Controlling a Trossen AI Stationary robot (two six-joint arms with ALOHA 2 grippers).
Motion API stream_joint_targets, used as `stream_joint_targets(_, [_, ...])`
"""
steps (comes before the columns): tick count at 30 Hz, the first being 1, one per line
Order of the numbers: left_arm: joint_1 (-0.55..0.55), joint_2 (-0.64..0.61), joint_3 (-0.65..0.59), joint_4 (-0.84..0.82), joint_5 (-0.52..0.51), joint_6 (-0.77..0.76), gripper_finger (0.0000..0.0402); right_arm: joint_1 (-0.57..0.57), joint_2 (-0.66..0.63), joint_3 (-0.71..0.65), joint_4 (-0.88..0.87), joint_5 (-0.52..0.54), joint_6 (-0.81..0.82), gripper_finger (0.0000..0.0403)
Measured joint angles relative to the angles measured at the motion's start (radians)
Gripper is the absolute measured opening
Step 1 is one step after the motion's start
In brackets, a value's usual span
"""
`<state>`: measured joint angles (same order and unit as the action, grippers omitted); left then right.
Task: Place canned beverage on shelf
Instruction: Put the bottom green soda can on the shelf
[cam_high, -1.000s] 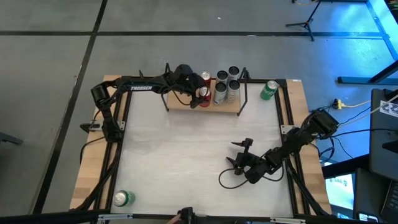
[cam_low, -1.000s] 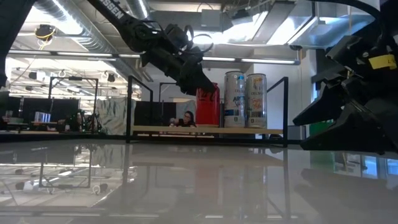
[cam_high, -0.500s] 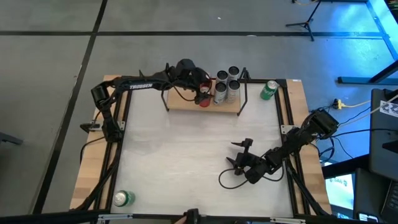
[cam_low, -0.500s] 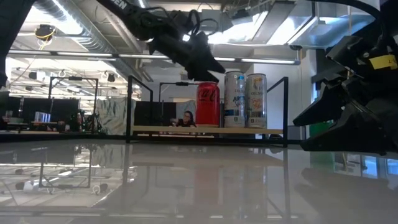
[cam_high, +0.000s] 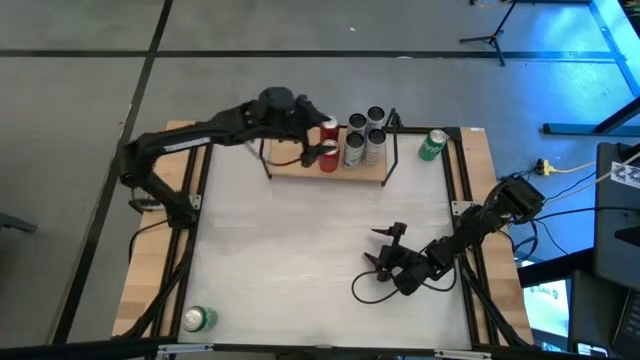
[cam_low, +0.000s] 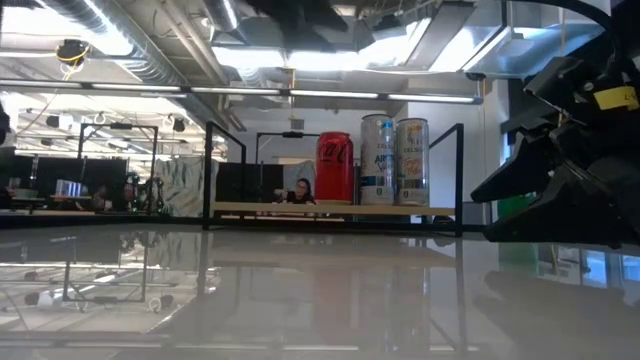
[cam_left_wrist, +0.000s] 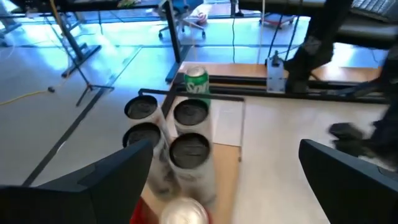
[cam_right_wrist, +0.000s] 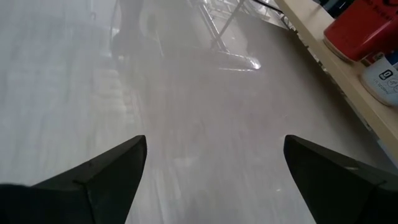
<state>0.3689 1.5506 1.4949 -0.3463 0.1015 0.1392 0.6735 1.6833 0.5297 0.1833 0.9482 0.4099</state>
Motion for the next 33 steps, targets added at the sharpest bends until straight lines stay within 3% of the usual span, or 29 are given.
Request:
stream_joint_targets(6, [-0.110, -0.178, 0.038, -0.223, -0.065, -0.073, 0.0394, 0.000, 0.000, 0.000, 0.000, 0.000, -0.004, 0.0376])
stream_joint_targets(13, [-0.249, -0.294, 0.023, -0.495, -0.073, -0.294, 0.0394, 0.000, 0.000, 0.000, 0.002, 0.000, -0.037, 0.0376])
stream_joint_targets(22, [-0.520, -0.262, -0.034, -0.700, -0.286, -0.706, 0.0394, 0.000, 0.000, 0.000, 0.018, -0.013, -0.039, 0.0376])
stream_joint_targets(33, [-0.826, -0.216, -0.039, -0.758, -0.401, -1.181, 0.0394, 0.001, 0.000, 0.002, 0.220, -0.257, -0.111, 0.0376])
